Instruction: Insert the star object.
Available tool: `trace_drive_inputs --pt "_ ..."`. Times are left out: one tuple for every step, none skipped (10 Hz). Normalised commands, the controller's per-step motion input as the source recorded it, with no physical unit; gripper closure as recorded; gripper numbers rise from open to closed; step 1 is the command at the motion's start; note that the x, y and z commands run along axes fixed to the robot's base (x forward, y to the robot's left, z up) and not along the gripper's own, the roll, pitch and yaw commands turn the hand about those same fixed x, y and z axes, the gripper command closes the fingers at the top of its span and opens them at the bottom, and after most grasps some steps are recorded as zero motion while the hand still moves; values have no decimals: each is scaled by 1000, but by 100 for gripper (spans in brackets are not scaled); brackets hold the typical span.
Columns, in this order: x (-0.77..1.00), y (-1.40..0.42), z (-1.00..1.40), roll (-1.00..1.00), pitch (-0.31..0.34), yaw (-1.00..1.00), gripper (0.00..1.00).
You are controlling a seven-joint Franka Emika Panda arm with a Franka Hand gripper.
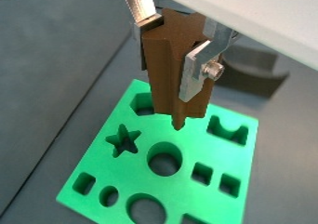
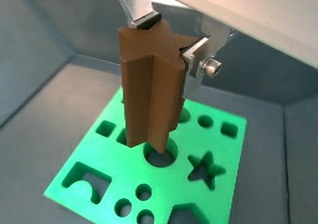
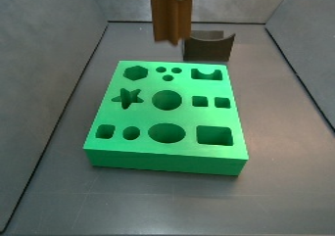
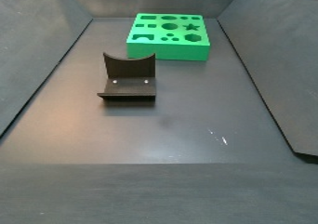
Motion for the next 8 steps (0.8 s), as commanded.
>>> trace_drive_inputs --pt "-480 -11 -634 -67 1 -606 100" --pt "-671 -20 -663 -150 0 -406 100" --pt "-660 -11 -683 -206 0 -411 100" --pt "-703 -11 -751 -200 -40 -420 100" --pt "-589 -134 -597 -266 -41 -340 100" --pt "-391 -157 -537 -281 -36 -186 100" --pt "-277 -180 -554 -267 -3 -111 100" --pt "-249 -137 -443 -177 0 -51 100"
